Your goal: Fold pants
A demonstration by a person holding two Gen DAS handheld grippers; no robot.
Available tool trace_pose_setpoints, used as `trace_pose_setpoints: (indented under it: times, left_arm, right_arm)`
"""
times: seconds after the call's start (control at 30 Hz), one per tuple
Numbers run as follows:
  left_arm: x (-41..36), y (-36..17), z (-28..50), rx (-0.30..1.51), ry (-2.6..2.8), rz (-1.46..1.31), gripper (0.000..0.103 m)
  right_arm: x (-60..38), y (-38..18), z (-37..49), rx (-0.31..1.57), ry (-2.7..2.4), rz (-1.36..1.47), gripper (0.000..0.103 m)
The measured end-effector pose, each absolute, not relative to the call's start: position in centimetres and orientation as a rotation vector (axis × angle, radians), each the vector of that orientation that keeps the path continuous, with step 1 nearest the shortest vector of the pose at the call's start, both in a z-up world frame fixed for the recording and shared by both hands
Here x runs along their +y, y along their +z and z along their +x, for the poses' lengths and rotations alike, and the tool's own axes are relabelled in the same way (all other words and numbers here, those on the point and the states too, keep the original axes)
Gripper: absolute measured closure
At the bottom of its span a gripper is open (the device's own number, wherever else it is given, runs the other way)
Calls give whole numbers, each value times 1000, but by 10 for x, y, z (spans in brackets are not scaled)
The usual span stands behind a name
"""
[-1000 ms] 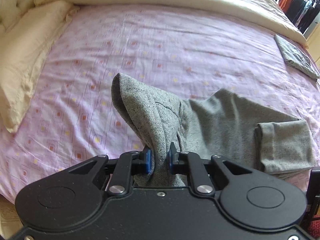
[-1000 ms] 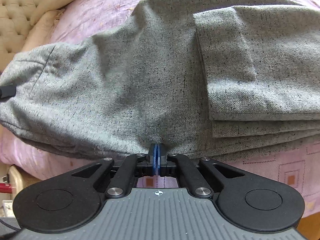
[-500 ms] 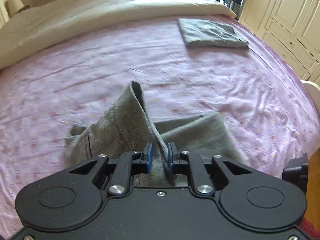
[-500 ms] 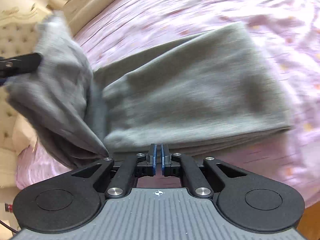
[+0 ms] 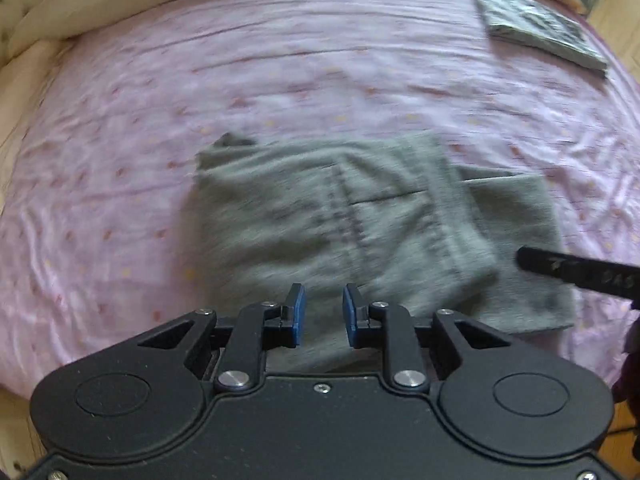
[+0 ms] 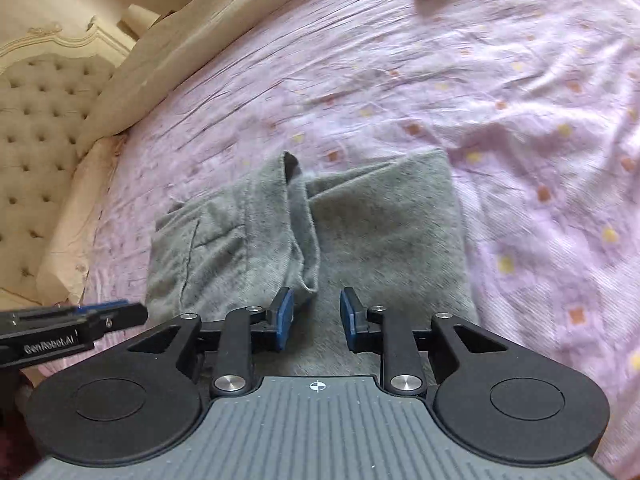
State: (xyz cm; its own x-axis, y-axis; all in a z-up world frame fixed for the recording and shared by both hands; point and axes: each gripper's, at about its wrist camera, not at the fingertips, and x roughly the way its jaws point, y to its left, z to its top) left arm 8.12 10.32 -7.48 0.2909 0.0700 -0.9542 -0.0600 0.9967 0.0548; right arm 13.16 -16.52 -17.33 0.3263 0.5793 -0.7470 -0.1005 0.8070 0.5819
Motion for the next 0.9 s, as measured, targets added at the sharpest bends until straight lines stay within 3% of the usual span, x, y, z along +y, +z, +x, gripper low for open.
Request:
trace_pose_setpoints:
  times: [0.1,0.27,0.53,0.57,0.63,0.9]
  left_arm:
    - [149,-83,65,1323,234,-71,71]
    - [200,-84,39,1351,379,-160,71]
    - [224,-93,45,1384,379,-181,71]
    - [223,-94,49,1388,367,-178,71]
    - [221,-95,59,1387,331,-176,71]
    - [203,-90,99,1349,170,-99,69]
  right_arm:
    - [-153,-179,150,1200,491,491,75]
    - [-143,-191,168,1237,444,518,61]
    - [-126,-202,170,1334,488,559,51]
    - [-117,-197,167,1337,484,493,54]
    - [-98,-179,159,1291,489,337,94]
    - [-110,-71,107,1035,485,197,95]
